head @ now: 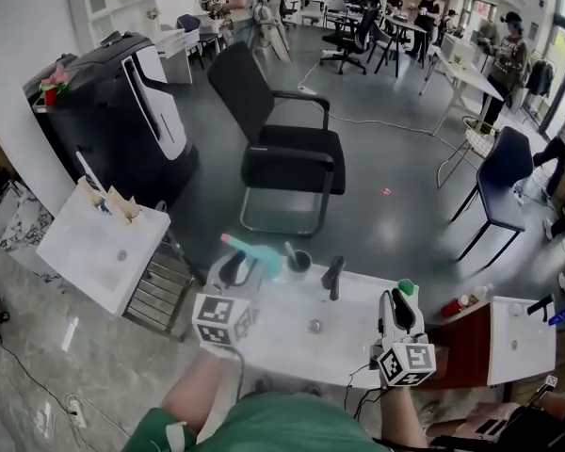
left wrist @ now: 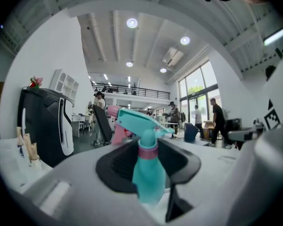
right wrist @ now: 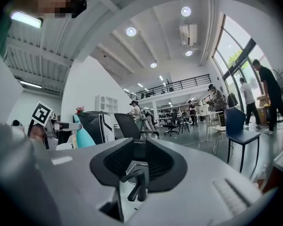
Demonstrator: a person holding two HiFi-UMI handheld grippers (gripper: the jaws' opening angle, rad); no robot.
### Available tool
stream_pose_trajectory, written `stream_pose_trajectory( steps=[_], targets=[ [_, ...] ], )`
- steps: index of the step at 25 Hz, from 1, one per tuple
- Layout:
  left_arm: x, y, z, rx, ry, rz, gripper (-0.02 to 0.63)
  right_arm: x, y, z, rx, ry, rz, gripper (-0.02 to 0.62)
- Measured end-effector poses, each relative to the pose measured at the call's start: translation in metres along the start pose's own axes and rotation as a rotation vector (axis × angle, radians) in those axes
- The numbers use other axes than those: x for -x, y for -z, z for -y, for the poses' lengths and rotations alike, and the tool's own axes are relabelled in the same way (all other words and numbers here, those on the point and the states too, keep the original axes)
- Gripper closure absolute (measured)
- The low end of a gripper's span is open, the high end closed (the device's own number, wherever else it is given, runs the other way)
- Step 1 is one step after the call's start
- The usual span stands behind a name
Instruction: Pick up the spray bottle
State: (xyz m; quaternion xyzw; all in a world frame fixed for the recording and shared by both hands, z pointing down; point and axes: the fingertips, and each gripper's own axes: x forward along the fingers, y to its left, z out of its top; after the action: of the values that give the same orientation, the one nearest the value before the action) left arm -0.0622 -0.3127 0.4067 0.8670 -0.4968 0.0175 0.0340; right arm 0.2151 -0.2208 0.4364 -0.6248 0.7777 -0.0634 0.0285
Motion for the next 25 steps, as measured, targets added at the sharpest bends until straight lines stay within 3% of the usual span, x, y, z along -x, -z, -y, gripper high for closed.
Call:
stream_pose_trajectory(
  steps=[14,25],
  targets=[
    [0.013,-0.03,-0.001,0.0,-0.001,0.082,0.474,-0.007,-0.026,-0.006,0.045,-0.025,0.047,0.518],
    [0.011,-0.026,0.006,0.002,0.015,0.071,0.474,-0.007,-0.028,-0.002,0.082,-0.017,0.054,0.518]
  ],
)
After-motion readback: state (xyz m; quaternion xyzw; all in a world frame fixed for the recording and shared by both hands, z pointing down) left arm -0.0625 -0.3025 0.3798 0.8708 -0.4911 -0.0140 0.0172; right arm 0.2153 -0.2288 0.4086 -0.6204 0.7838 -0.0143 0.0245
